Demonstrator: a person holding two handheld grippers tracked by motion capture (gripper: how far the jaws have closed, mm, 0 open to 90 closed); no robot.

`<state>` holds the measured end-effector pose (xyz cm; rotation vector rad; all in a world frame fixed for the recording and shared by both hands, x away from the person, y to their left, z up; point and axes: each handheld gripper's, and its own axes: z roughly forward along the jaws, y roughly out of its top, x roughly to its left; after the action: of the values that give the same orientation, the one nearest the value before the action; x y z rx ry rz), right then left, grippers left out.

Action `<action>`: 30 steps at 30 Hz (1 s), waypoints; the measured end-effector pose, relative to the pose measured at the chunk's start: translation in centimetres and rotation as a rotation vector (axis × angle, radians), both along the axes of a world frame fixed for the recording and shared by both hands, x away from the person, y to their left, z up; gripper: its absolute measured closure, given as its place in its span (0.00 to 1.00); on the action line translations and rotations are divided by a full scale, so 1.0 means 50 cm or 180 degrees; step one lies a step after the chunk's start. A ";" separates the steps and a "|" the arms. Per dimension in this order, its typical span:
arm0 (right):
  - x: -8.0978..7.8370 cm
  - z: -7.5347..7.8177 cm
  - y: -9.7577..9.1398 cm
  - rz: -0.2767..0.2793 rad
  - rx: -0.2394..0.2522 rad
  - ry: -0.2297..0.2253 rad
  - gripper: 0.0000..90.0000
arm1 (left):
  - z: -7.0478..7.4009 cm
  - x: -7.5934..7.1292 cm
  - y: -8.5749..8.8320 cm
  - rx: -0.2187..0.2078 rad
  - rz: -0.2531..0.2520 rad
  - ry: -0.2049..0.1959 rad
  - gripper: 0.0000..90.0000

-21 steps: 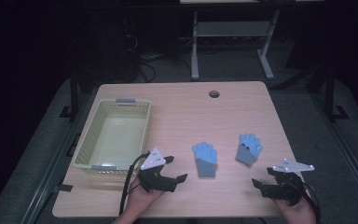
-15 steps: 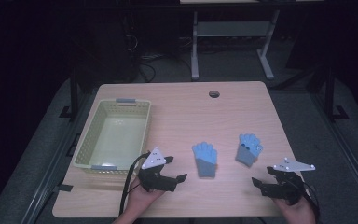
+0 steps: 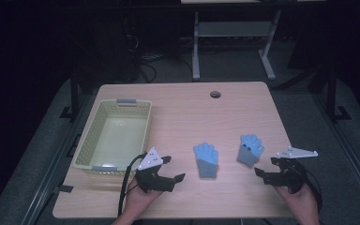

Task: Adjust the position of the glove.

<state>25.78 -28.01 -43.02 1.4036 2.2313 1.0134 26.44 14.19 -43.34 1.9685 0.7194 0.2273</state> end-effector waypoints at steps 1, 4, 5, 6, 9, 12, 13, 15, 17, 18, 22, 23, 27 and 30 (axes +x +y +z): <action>0.007 0.004 -0.001 0.0004 0.0006 0.0003 0.24 | -0.002 0.000 0.000 -0.0001 0.0000 0.0008 0.20; 0.031 0.026 0.000 0.0021 0.0049 0.0020 0.24 | -0.003 -0.001 -0.001 -0.0008 0.0006 0.0017 0.20; 0.031 0.026 0.000 0.0021 0.0049 0.0020 0.24 | -0.003 -0.002 -0.001 -0.0010 0.0002 0.0020 0.20; 0.037 0.031 0.001 0.0036 0.0048 0.0018 0.23 | -0.002 -0.002 0.000 0.0004 -0.0005 0.0009 0.20; 0.062 0.045 0.009 0.0058 -0.0047 0.0137 0.22 | -0.002 -0.004 0.000 0.0008 -0.0003 0.0004 0.20; 0.081 0.044 0.012 0.0064 -0.0056 0.0246 0.21 | -0.003 -0.004 0.000 0.0018 -0.0003 0.0002 0.20; 0.081 0.044 0.012 0.0064 -0.0056 0.0246 0.21 | -0.002 -0.004 -0.001 0.0019 -0.0008 -0.0004 0.20; 0.093 0.042 0.014 0.0072 -0.0071 0.0337 0.21 | -0.001 -0.003 -0.003 0.0018 -0.0009 -0.0016 0.20; 0.102 0.041 0.016 0.0090 -0.0055 0.0404 0.23 | -0.001 -0.003 -0.002 0.0014 -0.0012 -0.0016 0.20; 0.106 0.043 0.018 0.0096 -0.0054 0.0417 0.25 | -0.003 -0.003 -0.002 0.0019 -0.0013 -0.0016 0.20; 0.127 0.052 0.025 0.0114 -0.0089 0.0498 0.26 | -0.005 -0.001 -0.002 0.0004 -0.0004 0.0010 0.20; 0.133 0.055 0.028 0.0116 -0.0122 0.0528 0.26 | -0.004 -0.001 -0.002 0.0004 -0.0005 0.0010 0.20; 0.161 0.070 0.039 0.0162 -0.0234 0.0565 0.25 | -0.002 -0.002 -0.001 0.0015 -0.0015 -0.0011 0.20; 0.171 0.077 0.043 0.0175 -0.0223 0.0586 0.26 | -0.005 -0.001 -0.001 0.0010 -0.0009 0.0016 0.20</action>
<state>34.34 -25.85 -39.19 1.4659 2.4234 0.8444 26.38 14.15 -43.59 1.9737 0.7199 0.2220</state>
